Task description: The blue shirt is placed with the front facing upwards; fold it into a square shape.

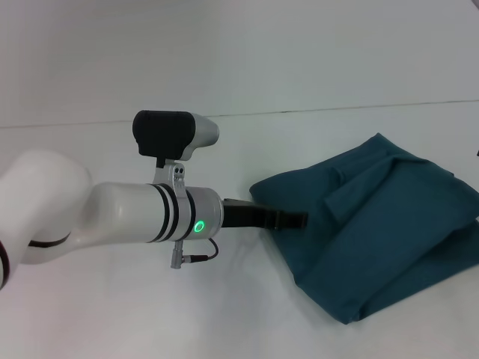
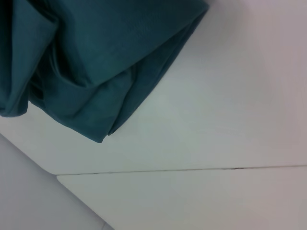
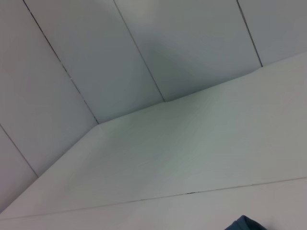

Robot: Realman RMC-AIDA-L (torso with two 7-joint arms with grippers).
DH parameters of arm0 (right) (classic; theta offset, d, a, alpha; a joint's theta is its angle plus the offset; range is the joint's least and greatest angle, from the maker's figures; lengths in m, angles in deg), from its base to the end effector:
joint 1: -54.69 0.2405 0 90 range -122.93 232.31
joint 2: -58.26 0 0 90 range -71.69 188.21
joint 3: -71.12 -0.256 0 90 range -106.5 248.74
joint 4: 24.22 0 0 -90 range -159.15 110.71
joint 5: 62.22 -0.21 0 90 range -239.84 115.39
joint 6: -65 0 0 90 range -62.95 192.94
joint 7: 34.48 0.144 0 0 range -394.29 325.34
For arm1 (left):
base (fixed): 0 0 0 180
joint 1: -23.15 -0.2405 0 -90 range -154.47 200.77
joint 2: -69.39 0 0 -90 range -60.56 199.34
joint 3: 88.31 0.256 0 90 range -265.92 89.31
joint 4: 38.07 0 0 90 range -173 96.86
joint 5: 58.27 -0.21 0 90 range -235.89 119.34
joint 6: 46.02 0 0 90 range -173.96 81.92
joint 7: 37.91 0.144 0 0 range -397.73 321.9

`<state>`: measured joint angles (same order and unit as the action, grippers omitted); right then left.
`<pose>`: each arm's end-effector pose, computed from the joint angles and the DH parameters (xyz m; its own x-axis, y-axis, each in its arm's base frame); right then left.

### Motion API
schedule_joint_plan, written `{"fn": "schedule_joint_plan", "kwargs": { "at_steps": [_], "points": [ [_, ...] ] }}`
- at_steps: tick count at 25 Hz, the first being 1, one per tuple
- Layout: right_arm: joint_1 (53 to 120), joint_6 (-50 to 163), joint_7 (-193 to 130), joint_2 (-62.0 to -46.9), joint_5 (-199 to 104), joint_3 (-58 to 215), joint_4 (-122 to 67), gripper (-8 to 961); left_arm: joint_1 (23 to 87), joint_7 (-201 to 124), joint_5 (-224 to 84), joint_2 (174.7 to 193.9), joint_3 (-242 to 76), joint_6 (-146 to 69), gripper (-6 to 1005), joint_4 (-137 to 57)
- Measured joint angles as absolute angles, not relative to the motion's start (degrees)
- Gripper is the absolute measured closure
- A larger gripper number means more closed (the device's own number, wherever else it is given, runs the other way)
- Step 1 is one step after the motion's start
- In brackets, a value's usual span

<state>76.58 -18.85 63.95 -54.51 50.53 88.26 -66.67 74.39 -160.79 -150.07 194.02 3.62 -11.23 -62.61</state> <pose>0.3583 0.3153 0.1248 0.4273 -0.4538 -0.7820 -0.8853 -0.3854 -0.2601 -0.1532 0.4003 -0.1465 0.6155 0.7006 0.3610 0.7861 -0.5784 -0.2179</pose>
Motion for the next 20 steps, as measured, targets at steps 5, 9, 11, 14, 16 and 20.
{"fn": "schedule_joint_plan", "kwargs": {
  "at_steps": [5, 9, 11, 14, 16, 20],
  "points": [
    [76.6, -18.9, 63.9, -54.55, 50.5, 88.3, -66.7, 378, 74.3, -160.7, -150.0, 194.02, 3.6, -11.4, 92, -62.5],
    [76.6, -18.9, 63.9, -54.58, 50.5, 88.3, -66.6, 378, 74.2, -160.6, -150.0, 194.02, 3.9, -11.4, 93, -62.3],
    [76.6, -18.8, 63.9, -54.59, 50.5, 88.3, -66.6, 378, 74.1, -160.6, -150.0, 194.02, 4.3, -11.4, 93, -62.3],
    [76.6, -18.8, 63.9, -54.59, 50.4, 88.3, -66.6, 379, 74.1, -160.7, -150.0, 194.02, 4.5, -11.1, 93, -62.4],
    [76.6, -18.8, 63.9, -54.59, 50.4, 88.3, -66.6, 379, 74.1, -160.7, -150.0, 194.02, 4.5, -11.1, 94, -62.4],
    [76.6, -18.8, 63.9, -54.59, 50.4, 88.2, -66.5, 379, 74.1, -160.7, -149.9, 194.02, 4.5, -11.0, 94, -62.5]
  ]
}}
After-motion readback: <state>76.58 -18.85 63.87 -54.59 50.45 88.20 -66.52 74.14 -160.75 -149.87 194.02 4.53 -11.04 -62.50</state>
